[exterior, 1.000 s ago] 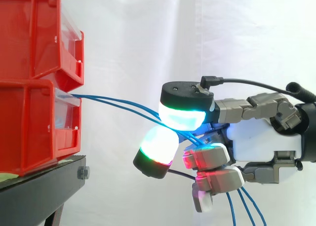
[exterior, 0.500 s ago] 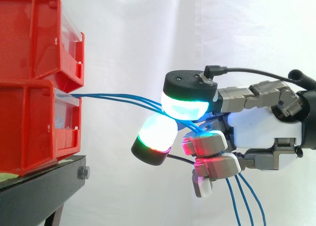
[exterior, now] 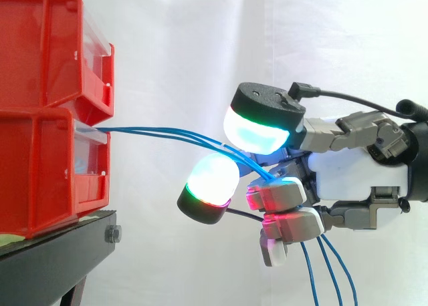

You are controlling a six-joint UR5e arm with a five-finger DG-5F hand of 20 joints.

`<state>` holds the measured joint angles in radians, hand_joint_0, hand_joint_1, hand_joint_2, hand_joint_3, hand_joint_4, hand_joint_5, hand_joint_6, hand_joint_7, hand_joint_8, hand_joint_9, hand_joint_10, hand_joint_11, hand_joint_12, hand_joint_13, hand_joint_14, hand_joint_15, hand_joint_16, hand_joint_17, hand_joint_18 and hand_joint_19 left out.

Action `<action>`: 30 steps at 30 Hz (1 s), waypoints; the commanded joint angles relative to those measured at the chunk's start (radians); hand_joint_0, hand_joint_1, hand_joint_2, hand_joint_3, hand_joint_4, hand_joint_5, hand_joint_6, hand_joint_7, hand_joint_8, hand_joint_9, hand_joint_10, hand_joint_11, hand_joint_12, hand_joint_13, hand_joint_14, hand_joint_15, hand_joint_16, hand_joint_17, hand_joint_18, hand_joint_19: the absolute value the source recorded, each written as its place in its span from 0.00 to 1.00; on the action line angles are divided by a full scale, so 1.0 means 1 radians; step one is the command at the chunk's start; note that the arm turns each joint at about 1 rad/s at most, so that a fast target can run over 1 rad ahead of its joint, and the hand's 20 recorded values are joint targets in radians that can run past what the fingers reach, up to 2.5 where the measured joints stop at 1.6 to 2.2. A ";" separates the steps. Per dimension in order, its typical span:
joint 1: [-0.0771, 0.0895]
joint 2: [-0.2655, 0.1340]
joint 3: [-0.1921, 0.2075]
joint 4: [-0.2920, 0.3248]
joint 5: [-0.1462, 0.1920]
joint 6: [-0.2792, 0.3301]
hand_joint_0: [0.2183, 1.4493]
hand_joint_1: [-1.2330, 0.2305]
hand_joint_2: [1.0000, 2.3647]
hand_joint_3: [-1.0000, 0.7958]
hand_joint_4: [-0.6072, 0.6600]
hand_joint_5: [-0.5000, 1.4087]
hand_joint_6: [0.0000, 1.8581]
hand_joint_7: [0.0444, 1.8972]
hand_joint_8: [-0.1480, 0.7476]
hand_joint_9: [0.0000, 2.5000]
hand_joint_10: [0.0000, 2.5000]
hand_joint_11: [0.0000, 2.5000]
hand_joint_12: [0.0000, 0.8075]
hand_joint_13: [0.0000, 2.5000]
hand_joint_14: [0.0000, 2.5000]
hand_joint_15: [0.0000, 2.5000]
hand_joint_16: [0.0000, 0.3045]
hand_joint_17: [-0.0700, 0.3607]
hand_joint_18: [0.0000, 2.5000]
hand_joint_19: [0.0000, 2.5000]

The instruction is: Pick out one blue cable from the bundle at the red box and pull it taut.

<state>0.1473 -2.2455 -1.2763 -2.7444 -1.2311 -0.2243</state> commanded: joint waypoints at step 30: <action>-0.003 0.000 0.000 0.000 0.005 -0.001 0.45 0.26 0.00 0.28 0.38 0.17 0.51 0.50 0.42 0.52 0.01 0.58 0.35 0.50 0.01 0.48 0.16 0.41 0.32 0.34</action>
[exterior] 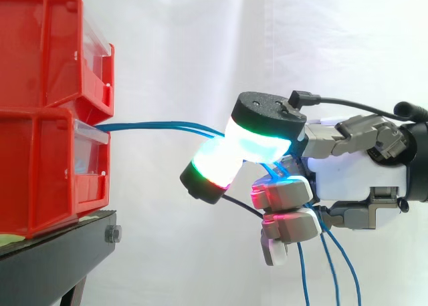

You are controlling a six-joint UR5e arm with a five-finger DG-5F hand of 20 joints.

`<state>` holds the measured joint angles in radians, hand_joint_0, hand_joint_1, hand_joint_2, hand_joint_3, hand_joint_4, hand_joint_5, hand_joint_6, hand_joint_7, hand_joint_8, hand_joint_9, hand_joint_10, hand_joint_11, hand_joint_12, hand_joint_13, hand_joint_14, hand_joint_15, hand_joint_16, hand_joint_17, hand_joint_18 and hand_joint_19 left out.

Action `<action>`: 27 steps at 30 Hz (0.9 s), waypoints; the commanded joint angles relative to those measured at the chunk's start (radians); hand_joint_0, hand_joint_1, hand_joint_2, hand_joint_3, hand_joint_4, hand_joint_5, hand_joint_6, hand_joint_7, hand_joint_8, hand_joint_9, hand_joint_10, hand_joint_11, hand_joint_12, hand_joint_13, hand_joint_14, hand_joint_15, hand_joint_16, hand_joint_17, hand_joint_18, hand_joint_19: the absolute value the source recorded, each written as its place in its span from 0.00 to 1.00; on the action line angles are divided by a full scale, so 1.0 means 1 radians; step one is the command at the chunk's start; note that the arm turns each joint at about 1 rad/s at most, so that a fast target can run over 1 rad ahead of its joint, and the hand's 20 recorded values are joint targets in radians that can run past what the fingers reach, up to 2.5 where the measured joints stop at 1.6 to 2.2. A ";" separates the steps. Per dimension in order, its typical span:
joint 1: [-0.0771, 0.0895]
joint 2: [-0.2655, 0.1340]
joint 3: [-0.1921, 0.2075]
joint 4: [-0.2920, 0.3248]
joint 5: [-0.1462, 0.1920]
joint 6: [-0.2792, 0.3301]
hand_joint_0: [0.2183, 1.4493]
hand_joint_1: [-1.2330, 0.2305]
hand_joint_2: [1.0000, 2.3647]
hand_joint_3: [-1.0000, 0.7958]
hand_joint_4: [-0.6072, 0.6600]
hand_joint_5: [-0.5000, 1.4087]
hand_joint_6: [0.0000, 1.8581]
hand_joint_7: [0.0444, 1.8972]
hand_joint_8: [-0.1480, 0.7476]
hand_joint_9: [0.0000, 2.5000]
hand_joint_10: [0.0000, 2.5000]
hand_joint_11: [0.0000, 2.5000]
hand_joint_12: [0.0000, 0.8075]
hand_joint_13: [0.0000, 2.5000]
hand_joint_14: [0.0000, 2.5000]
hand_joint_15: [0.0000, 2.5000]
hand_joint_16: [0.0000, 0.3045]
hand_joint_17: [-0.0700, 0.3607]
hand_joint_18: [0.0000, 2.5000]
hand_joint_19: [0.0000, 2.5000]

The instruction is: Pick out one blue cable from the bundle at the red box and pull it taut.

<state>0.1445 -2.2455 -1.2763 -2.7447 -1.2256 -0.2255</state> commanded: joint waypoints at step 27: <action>-0.002 0.000 0.000 -0.001 0.003 0.003 0.32 0.50 0.00 0.31 0.51 0.18 0.48 0.48 0.44 0.56 0.01 0.57 0.37 0.51 0.01 0.46 0.16 0.41 0.32 0.37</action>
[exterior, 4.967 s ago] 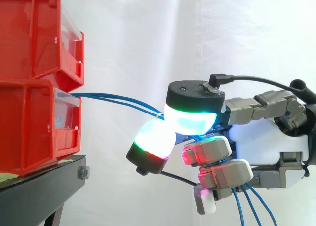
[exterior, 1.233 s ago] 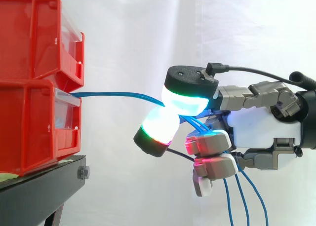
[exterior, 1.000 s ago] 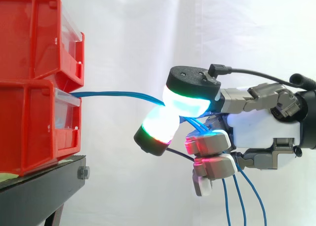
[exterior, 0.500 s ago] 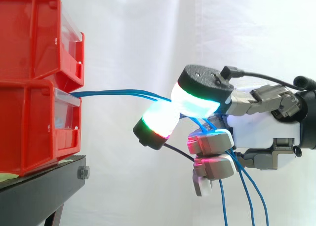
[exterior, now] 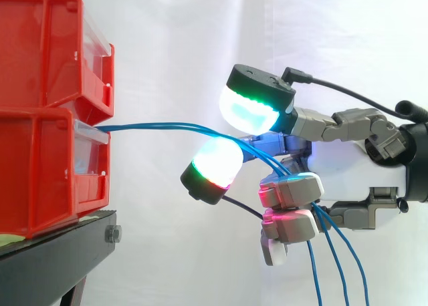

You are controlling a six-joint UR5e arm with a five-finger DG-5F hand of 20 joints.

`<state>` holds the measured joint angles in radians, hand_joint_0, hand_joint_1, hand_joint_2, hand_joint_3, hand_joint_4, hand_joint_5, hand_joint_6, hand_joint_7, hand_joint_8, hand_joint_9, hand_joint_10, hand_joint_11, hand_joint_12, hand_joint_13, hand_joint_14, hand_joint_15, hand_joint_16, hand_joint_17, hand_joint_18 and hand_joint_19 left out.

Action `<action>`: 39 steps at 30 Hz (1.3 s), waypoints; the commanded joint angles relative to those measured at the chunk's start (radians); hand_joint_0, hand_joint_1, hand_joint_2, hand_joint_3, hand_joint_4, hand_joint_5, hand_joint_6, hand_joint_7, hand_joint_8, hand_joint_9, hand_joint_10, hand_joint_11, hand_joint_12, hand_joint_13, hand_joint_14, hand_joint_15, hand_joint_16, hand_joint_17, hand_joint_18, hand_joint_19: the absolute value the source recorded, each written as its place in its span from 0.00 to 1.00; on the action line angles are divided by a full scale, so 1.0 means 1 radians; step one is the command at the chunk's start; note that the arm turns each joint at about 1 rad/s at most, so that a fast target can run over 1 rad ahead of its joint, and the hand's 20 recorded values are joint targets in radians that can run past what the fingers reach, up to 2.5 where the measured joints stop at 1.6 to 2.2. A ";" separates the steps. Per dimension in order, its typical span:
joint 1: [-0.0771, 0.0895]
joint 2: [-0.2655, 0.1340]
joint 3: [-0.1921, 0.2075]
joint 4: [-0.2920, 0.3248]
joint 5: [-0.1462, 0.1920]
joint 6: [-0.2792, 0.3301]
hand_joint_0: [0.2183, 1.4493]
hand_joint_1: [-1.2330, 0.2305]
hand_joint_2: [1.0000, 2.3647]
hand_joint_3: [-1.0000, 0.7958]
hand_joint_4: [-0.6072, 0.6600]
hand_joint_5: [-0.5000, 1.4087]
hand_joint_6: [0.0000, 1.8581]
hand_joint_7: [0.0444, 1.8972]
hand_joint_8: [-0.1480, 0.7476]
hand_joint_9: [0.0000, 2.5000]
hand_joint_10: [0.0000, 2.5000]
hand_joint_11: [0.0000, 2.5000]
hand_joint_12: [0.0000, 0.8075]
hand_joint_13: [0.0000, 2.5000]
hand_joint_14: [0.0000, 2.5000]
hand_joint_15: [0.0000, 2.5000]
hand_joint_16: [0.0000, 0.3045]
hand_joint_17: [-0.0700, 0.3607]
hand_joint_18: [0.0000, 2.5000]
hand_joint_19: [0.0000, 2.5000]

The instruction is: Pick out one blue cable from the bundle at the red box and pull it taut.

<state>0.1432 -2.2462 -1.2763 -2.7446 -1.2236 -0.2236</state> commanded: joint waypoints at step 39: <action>0.003 -0.001 -0.003 -0.003 0.081 -0.007 0.30 0.46 0.01 0.44 0.53 0.18 0.48 0.49 0.47 0.57 0.01 0.60 0.37 0.54 0.01 0.48 0.17 0.44 0.34 0.37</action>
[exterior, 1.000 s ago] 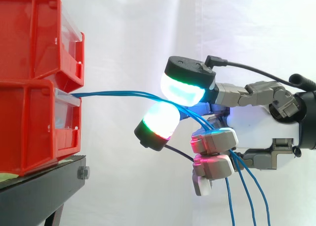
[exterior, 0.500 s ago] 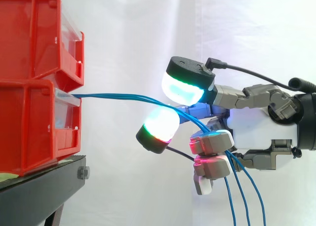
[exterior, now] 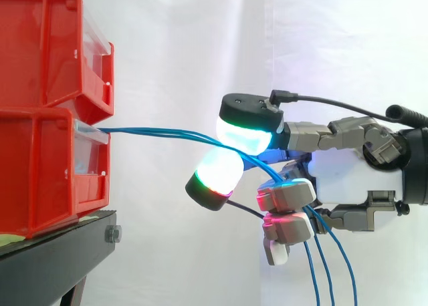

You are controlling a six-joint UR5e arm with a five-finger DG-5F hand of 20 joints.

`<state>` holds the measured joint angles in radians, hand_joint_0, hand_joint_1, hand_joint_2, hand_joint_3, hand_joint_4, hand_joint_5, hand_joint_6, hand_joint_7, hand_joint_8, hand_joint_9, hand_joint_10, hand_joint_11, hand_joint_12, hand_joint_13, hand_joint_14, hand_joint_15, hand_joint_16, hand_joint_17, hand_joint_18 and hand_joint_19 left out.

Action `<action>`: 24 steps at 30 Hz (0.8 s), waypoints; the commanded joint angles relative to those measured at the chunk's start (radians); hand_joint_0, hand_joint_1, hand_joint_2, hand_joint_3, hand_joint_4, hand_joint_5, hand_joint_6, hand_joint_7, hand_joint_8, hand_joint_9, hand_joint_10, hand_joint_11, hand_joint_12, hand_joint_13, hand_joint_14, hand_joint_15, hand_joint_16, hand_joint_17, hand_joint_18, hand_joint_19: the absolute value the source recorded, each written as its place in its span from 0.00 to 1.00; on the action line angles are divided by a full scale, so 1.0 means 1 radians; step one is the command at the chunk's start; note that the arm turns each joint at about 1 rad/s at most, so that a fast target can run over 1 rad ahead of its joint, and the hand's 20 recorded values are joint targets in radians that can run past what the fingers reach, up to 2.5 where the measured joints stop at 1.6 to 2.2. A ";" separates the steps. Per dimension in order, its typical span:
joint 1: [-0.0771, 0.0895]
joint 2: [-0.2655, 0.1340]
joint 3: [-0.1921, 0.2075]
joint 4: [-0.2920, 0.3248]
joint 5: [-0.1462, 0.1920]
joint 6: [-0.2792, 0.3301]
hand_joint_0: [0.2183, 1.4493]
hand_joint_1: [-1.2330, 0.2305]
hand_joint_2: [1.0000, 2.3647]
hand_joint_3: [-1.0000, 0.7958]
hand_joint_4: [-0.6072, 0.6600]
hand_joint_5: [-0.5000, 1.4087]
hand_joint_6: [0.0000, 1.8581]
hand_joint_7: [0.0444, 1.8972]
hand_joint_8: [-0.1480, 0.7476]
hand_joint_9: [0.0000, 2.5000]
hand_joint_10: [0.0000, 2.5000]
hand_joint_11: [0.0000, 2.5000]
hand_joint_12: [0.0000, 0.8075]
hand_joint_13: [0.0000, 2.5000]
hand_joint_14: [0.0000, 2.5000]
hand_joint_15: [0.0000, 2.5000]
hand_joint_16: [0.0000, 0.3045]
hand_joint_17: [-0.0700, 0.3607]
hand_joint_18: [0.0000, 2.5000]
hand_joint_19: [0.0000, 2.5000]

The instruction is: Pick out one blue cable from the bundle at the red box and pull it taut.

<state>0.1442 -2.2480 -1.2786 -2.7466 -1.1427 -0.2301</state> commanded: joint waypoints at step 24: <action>-0.003 -0.001 -0.001 -0.004 0.032 0.000 0.32 0.53 0.01 0.33 0.54 0.18 0.47 0.47 0.45 0.57 0.01 0.60 0.36 0.54 0.01 0.49 0.17 0.43 0.33 0.38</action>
<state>0.1420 -2.2488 -1.2798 -2.7511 -1.1117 -0.2301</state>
